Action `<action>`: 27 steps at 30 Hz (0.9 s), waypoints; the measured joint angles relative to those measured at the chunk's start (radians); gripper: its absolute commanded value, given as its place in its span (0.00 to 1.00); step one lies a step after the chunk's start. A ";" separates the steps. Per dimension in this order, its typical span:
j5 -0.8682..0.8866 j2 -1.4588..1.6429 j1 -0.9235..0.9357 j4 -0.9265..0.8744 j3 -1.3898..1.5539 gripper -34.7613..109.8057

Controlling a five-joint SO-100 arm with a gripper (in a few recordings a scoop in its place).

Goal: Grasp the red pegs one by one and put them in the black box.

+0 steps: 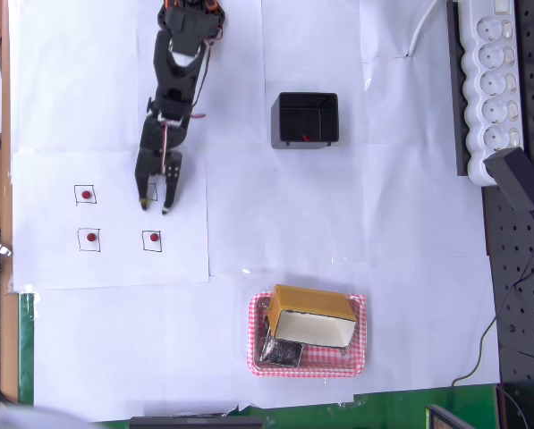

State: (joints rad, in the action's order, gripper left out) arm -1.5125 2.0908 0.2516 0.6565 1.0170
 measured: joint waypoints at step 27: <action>-0.018 0.176 -0.063 0.048 0.204 0.33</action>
State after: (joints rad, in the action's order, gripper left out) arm -1.5309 2.2672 0.1887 0.7041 1.2210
